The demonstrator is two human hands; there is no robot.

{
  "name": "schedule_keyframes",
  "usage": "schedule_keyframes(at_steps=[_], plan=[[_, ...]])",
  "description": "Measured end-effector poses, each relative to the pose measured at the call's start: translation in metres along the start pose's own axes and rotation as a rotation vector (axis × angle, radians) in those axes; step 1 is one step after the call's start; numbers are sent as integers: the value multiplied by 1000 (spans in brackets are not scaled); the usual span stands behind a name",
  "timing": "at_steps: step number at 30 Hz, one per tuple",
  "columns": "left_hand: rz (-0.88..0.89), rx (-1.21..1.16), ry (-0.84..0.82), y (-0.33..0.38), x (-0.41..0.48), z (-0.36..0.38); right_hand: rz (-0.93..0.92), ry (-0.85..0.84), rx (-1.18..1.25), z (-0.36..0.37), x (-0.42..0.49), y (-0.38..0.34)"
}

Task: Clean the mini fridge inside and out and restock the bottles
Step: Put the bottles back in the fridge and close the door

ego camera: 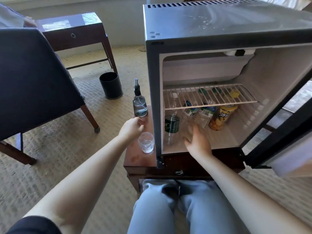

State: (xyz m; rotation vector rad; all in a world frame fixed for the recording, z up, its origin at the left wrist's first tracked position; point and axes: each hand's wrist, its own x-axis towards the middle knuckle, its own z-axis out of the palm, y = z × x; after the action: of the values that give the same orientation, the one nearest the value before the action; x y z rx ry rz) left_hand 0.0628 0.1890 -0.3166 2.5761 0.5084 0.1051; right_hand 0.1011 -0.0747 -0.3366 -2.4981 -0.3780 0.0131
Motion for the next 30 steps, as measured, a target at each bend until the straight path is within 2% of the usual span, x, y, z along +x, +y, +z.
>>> schedule_keyframes(at_steps=[2,4,9,11,15,19,22,26,30], plan=[[-28,9,21,0,22,0,-54,1,-38,-3,-1,5],[-62,22,-27,1,35,6,-93,9,-51,-5,-1,9],[-111,174,-408,-4,26,49,-103,-10,1,-6,-9,24],[-139,223,-479,-8,19,68,-97,-12,11,-6,-15,30],[-87,316,-338,-9,4,80,-81,-20,25,-8,-24,38],[-58,404,-371,-5,-14,60,-58,-62,-4,-18,-30,37],[-71,334,-323,-3,-34,29,-25,-126,-23,-26,-36,21],[-44,195,-265,7,-71,-22,-91,-184,9,-31,-57,-12],[114,186,-256,38,-116,-65,-216,-256,135,-39,-81,-47]])
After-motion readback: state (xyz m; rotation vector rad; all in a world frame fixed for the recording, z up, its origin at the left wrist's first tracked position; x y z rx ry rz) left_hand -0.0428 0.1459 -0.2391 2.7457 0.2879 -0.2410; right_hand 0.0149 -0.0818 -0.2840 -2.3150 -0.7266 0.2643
